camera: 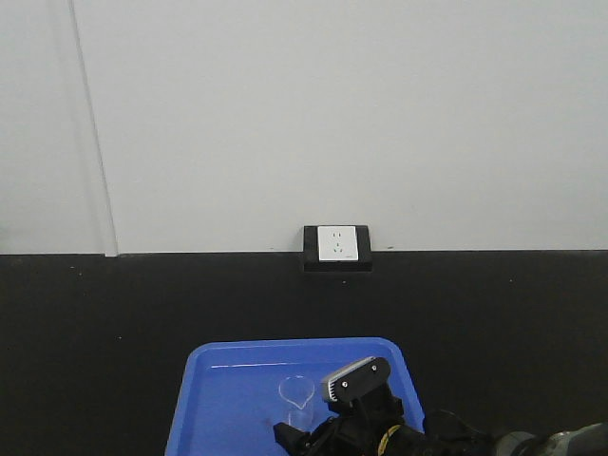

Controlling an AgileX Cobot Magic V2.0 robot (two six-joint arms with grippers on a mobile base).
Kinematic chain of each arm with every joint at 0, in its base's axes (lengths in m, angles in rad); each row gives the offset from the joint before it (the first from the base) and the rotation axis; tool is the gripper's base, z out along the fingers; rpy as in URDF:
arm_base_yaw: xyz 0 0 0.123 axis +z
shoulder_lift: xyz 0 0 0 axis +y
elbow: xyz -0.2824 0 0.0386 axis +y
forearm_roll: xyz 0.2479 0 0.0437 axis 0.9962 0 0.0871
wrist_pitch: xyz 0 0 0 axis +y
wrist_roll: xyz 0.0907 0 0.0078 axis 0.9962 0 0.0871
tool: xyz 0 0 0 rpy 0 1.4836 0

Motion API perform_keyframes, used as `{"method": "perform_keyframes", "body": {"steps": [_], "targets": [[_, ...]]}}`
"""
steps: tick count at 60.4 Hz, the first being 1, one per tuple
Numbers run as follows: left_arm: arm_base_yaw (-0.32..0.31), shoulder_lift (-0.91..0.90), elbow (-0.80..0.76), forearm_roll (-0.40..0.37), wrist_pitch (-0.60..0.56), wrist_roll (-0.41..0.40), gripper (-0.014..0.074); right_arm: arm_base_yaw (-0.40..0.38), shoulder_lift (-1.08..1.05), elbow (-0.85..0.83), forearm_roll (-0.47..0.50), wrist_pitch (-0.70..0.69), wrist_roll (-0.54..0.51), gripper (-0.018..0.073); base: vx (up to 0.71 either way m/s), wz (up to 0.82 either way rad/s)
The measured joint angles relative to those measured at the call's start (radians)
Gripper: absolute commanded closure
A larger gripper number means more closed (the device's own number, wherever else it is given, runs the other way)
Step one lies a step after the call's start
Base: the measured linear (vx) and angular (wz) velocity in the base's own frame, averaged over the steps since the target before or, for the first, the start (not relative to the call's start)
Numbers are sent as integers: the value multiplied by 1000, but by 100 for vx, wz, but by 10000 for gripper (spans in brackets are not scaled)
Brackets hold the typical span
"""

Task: Move beaker to silver tray on left bench
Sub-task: 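Close the right gripper on the glass beaker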

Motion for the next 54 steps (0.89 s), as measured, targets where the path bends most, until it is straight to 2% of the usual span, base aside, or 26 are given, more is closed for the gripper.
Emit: {"method": "perform_keyframes", "body": {"steps": [9, 30, 37, 45, 54], "targets": [[0, 0, 0, 0, 0, 0, 595, 0, 56, -25, 34, -46, 2, -41, 0, 0], [0, 0, 0, 0, 0, 0, 595, 4, 155, -160, 39, -51, 15, -29, 0, 0], [0, 0, 0, 0, 0, 0, 595, 4, 179, -191, 40, -48, 29, 15, 0, 0], [0, 0, 0, 0, 0, 0, 595, 4, 187, -202, 40, -44, 32, 221, 0, 0], [0, 0, 0, 0, 0, 0, 595, 4, 187, -204, 42, -45, 36, 573, 0, 0]]}}
